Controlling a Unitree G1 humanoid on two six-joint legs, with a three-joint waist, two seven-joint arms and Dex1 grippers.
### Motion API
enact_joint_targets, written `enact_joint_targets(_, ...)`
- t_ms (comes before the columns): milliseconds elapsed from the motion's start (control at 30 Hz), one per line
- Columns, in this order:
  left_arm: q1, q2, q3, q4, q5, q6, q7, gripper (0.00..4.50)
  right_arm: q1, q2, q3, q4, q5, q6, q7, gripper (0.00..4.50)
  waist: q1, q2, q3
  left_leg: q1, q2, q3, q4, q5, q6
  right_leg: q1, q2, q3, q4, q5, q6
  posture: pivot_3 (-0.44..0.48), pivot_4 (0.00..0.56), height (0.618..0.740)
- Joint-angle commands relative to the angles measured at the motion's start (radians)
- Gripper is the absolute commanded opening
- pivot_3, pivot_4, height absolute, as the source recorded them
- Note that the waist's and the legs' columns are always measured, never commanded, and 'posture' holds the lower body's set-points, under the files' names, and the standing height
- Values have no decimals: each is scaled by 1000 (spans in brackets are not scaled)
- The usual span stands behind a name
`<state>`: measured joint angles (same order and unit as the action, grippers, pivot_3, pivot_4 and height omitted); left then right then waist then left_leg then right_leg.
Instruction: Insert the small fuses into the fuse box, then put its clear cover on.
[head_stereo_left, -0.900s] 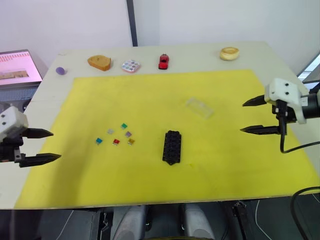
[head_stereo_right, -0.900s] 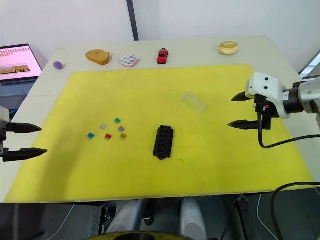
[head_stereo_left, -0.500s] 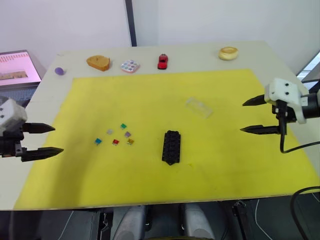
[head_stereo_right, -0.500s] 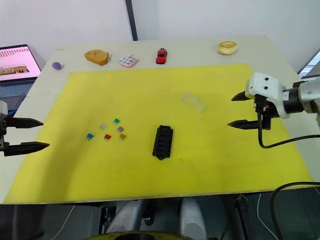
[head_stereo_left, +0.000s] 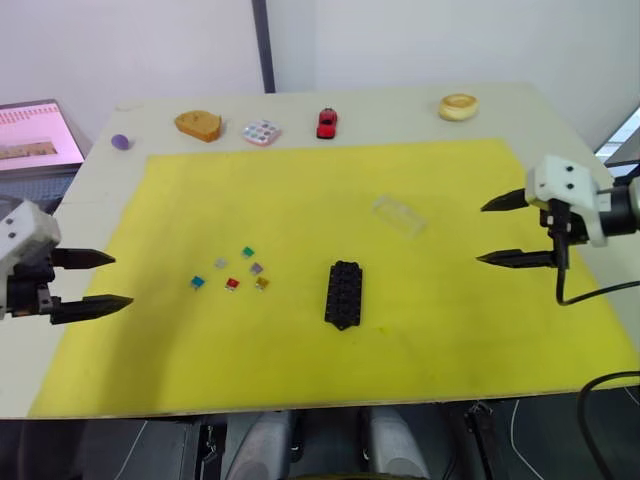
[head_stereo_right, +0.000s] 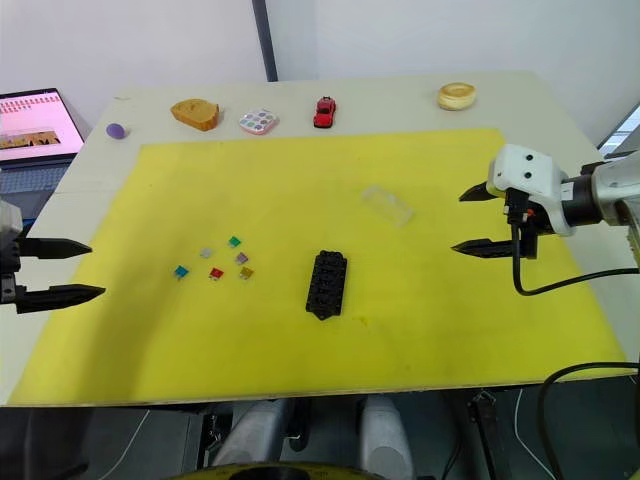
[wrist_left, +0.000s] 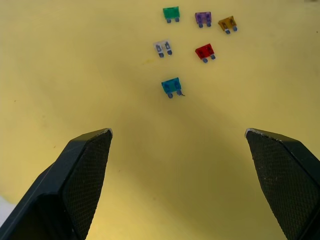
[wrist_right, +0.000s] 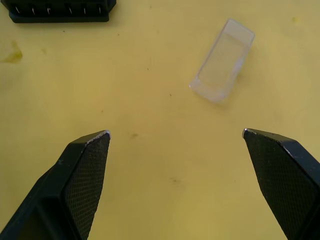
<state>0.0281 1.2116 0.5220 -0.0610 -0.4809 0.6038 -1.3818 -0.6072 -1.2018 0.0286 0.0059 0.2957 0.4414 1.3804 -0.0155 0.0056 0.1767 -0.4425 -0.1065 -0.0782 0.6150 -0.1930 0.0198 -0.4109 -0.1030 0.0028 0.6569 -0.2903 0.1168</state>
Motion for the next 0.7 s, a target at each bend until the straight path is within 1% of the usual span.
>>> enact_joint_targets(33, -3, -2, 5, -18, -26, 23, 4, 4475, -41, 7, -13, -22, 0, 18, -10, 4465, 0, 0, 0, 0, 0, 0, 0, 0, 0, 0, 0, 0, 0, 0, 0, 0, 150, 740)
enact_joint_targets(167, -23, -37, -9, -9, -85, 117, 35, 4475, -101, 86, 8, -68, 19, 71, -51, 4465, -3, 0, 0, 0, 0, 0, 0, 0, 0, 0, 0, 0, 1, 0, 0, 0, 150, 740)
enact_joint_targets(333, -73, -102, -21, 49, -170, 267, 97, 4475, -185, 206, 58, -177, 56, 161, -84, 4465, -1, 0, 0, 0, 0, 0, 0, 1, 2, 0, 0, 1, 3, 0, 0, 0, 150, 740)
enact_joint_targets(433, -109, -151, -16, 91, -236, 392, 146, 4475, -258, 308, 117, -230, 73, 222, -122, 4465, 0, -1, 0, 0, 0, 0, 1, 2, 2, 0, 0, 1, 4, 0, 0, 0, 150, 740)
enact_joint_targets(567, -147, -202, -42, 163, -271, 478, 183, 4475, -315, 397, 181, -237, 53, 211, -136, 4465, 2, -2, -1, 0, 0, 0, 2, 2, 2, 0, 1, 1, 6, 0, 0, 0, 150, 740)
enact_joint_targets(633, -166, -217, -54, 195, -280, 498, 191, 3938, -334, 424, 198, -230, 47, 204, -141, 4500, 6, -3, -1, 0, -1, 0, 3, 2, 2, 0, 0, 1, 7, 0, 0, 0, 150, 740)
enact_joint_targets(700, -191, -236, -75, 227, -278, 509, 208, 3191, -348, 450, 217, -229, 39, 192, -145, 4500, 7, -4, -1, 0, -1, -1, 5, 2, 2, -1, 0, 1, 7, 0, 0, 0, 150, 740)
